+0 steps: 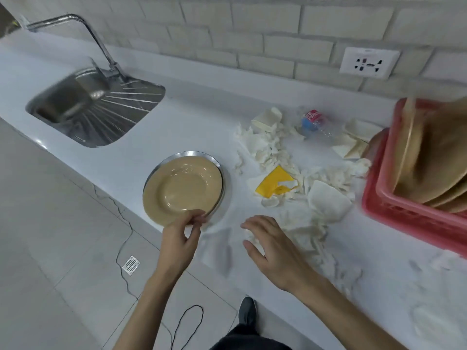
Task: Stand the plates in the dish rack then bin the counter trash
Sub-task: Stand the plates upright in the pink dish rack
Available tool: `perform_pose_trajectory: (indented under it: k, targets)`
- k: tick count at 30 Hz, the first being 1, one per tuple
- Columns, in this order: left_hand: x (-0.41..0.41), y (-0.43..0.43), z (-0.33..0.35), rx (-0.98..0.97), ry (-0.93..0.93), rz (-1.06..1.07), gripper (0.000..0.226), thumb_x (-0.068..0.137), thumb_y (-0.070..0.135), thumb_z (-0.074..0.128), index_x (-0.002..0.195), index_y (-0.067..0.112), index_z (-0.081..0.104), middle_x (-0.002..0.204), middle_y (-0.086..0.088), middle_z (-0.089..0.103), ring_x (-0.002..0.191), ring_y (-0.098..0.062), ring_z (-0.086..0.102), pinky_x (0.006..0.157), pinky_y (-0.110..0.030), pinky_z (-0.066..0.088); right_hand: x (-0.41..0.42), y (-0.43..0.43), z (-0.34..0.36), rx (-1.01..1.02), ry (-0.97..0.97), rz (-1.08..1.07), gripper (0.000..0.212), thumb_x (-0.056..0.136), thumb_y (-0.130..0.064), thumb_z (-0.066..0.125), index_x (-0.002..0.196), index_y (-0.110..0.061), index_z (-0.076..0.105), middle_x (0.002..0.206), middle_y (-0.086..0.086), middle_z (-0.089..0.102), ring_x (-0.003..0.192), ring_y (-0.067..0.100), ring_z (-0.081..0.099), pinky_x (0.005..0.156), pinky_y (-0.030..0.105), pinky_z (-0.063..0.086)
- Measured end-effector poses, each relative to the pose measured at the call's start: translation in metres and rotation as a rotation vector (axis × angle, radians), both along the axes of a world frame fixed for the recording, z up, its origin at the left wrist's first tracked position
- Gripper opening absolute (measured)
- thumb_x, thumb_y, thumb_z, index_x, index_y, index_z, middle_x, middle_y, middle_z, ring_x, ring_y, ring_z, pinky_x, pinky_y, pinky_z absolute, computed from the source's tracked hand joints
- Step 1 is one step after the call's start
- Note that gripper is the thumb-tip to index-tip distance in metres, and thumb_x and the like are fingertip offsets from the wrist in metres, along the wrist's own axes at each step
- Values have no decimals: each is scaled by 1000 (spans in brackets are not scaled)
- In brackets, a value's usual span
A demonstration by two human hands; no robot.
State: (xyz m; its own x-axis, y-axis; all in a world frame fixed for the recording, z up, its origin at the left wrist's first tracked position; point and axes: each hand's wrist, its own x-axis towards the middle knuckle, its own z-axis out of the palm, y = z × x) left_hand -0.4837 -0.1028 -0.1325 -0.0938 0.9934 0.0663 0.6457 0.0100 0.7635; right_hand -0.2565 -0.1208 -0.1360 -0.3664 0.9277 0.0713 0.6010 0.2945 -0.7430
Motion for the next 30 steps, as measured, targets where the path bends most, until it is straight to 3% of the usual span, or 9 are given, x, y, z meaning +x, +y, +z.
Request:
perform_pose_trajectory:
  k: [4,8,10,12,16,19,23,30]
  targets:
    - [-56,49,-12,-88,10,-27,31,95,5,53,113,27,66,99,14,71,98,0,63,77,-21,48,-43,31,-9,-66,-4,-29,37,101,-27,48,136,-17,51,135,-10,46,131,2,32,105,15,32]
    - [-90,103,-17,-69,99,-91,32,90,8,58,117,25,64,111,16,65,103,-4,58,88,-27,47,-70,51,-15,-108,-37,-72,42,101,-27,48,143,-20,44,142,-12,41,131,-6,26,100,0,17]
    - [-99,130,-17,-34,166,-92,26,89,21,61,115,23,64,112,14,61,101,-8,54,86,-25,42,-80,55,-16,-128,-37,-84,45,101,-26,49,145,-20,42,143,-13,38,127,-11,21,98,-3,14]
    - [-105,156,-21,-16,232,-112,35,86,39,56,115,22,65,118,10,60,107,-14,51,87,-27,41,-88,57,-17,-151,-25,-102,47,101,-24,49,146,-19,40,144,-13,36,126,-14,19,102,0,19]
    - [-119,196,-35,-65,324,-167,42,84,22,66,125,22,59,128,4,55,119,-22,46,95,-37,42,-98,59,-20,-187,-25,-153,48,100,-26,49,147,-19,40,146,-12,36,132,-6,25,100,-2,14]
    - [-124,216,-33,-106,293,-191,44,77,17,76,118,26,63,112,8,58,109,-19,53,87,-31,43,-103,57,-24,-245,6,-190,48,101,-27,49,147,-21,38,147,-12,35,135,0,27,104,4,17]
    - [-124,225,-23,-117,161,-193,48,69,7,82,96,41,63,101,7,61,89,-2,56,81,-24,47,-108,56,-26,-309,62,-227,51,101,-29,48,149,-23,34,148,-13,35,135,-1,27,111,15,26]
    - [-116,219,-7,-5,98,-181,40,73,7,81,105,28,70,105,9,60,90,-2,56,72,-8,43,-107,53,-24,-361,169,-266,58,100,-31,50,152,-32,23,146,-18,34,123,-19,22,99,1,20]
